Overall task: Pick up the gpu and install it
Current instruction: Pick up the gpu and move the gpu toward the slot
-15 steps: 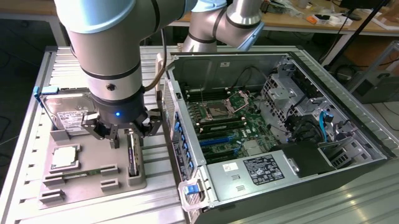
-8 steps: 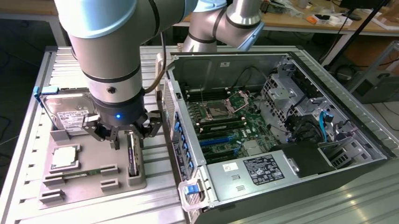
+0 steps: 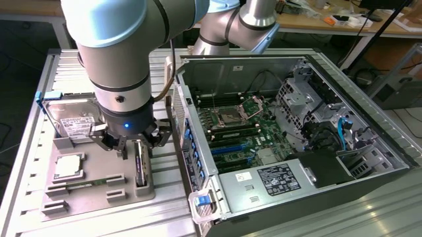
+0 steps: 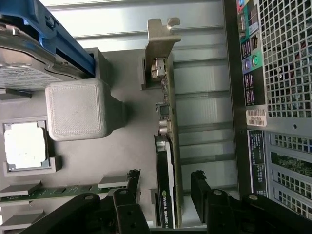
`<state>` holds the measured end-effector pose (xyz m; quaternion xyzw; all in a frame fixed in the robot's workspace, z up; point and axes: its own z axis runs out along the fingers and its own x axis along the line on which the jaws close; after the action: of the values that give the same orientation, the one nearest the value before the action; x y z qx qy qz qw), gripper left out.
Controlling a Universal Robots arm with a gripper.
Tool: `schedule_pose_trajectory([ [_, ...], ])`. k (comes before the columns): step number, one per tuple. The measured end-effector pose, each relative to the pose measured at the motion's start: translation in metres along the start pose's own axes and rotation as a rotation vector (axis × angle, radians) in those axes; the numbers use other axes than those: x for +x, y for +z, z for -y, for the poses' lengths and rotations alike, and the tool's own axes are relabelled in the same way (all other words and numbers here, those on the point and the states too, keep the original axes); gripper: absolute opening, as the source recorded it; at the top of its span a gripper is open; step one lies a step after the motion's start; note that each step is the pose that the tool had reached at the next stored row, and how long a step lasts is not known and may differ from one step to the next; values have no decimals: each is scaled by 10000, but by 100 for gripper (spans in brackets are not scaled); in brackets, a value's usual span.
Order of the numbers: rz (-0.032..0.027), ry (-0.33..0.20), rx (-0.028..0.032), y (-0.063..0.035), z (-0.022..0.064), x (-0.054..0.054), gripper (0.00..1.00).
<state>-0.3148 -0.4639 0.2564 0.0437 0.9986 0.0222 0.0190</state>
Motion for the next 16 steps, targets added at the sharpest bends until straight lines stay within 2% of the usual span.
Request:
schedule_pose_trajectory([
  [16,0,-10,1,113,-35,-3,54],
])
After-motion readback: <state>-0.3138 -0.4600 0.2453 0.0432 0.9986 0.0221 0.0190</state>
